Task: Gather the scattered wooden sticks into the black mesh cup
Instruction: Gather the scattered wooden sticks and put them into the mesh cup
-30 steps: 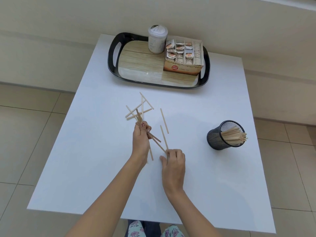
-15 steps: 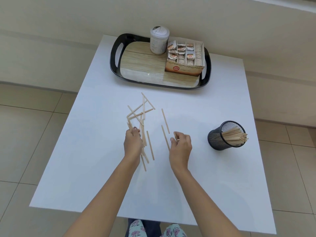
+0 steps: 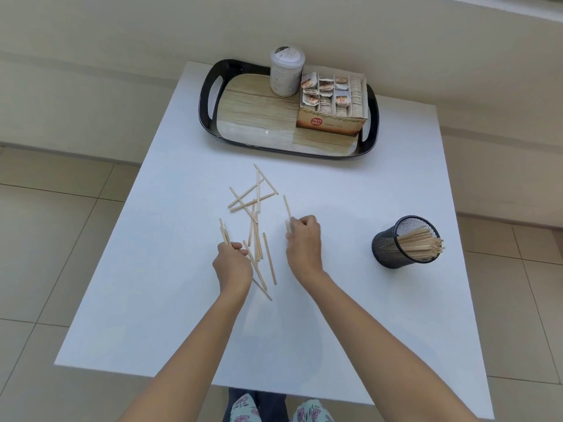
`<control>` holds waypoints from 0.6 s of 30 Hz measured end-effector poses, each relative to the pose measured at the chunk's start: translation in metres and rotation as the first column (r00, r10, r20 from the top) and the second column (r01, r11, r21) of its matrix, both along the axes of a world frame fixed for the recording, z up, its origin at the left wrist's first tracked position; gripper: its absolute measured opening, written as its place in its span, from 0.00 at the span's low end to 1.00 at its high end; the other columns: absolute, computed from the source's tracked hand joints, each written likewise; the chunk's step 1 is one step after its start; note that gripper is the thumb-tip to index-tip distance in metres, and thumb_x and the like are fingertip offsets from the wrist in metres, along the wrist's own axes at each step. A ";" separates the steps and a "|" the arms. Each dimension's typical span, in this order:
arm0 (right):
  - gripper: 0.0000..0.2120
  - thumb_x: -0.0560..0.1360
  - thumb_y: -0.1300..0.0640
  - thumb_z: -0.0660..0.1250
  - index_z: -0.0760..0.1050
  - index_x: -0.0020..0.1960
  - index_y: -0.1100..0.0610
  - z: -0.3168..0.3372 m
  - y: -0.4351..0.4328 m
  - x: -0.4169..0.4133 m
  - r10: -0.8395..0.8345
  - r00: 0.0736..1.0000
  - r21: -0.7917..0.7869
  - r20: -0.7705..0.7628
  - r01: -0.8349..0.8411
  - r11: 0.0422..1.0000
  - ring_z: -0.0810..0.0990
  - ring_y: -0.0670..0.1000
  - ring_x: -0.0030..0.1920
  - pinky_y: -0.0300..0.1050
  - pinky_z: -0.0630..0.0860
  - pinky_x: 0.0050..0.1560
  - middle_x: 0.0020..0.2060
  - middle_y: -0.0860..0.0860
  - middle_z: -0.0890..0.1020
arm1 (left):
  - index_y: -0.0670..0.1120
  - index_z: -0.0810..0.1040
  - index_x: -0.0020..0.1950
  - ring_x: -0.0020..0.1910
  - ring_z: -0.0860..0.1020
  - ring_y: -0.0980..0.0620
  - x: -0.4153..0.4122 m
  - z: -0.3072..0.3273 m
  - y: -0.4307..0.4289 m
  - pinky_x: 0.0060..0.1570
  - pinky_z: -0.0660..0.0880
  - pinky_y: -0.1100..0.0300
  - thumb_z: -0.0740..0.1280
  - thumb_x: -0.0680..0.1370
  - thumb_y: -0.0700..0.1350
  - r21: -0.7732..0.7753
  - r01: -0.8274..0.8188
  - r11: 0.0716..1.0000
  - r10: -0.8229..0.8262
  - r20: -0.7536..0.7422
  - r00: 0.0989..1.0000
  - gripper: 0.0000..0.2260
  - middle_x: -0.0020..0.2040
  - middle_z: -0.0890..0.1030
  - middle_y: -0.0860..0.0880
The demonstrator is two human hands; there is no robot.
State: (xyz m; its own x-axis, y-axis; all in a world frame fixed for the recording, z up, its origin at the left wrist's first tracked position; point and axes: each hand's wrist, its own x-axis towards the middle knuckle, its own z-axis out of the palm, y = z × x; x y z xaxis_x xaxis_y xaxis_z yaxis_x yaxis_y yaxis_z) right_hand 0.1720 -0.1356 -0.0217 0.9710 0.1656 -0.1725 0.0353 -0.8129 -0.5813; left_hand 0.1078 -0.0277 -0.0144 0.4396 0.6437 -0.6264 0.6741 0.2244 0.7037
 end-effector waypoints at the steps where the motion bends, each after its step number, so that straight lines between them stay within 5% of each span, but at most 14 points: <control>1: 0.12 0.76 0.69 0.60 0.72 0.59 0.63 -0.001 0.003 -0.006 0.052 0.999 -0.009 0.007 -0.052 0.999 0.70 0.56 0.55 0.38 0.64 0.50 0.56 0.58 0.70 | 0.44 0.71 0.46 0.42 0.74 0.49 0.000 -0.002 0.000 0.36 0.70 0.61 0.50 0.80 0.35 -0.014 -0.015 1.000 0.015 -0.001 1.000 0.12 0.44 0.76 0.49; 5: 0.07 0.77 0.65 0.64 0.76 0.55 0.64 -0.001 0.014 -0.032 0.124 0.991 -0.032 0.039 -0.123 0.992 0.69 0.43 0.47 0.29 0.65 0.45 0.50 0.53 0.71 | 0.44 0.71 0.48 0.39 0.72 0.52 -0.005 -0.007 -0.001 0.34 0.67 0.61 0.49 0.79 0.34 0.032 0.007 0.999 -0.007 -0.008 1.000 0.12 0.43 0.75 0.51; 10: 0.14 0.75 0.52 0.70 0.76 0.54 0.60 0.000 0.025 -0.051 0.140 0.990 -0.156 0.028 -0.134 0.979 0.72 0.52 0.52 0.41 0.72 0.49 0.51 0.53 0.74 | 0.44 0.70 0.53 0.47 0.73 0.49 -0.009 -0.008 0.006 0.45 0.66 0.58 0.49 0.78 0.33 0.139 -0.012 0.990 0.010 0.014 1.000 0.14 0.49 0.76 0.50; 18: 0.07 0.80 0.61 0.59 0.73 0.54 0.60 0.007 0.038 -0.044 0.038 0.999 -0.265 -0.014 -0.040 0.963 0.75 0.53 0.52 0.42 0.71 0.49 0.51 0.55 0.76 | 0.46 0.70 0.55 0.49 0.73 0.51 -0.010 -0.008 0.016 0.42 0.68 0.60 0.50 0.82 0.37 0.053 -0.057 0.997 0.054 0.048 0.997 0.11 0.49 0.76 0.52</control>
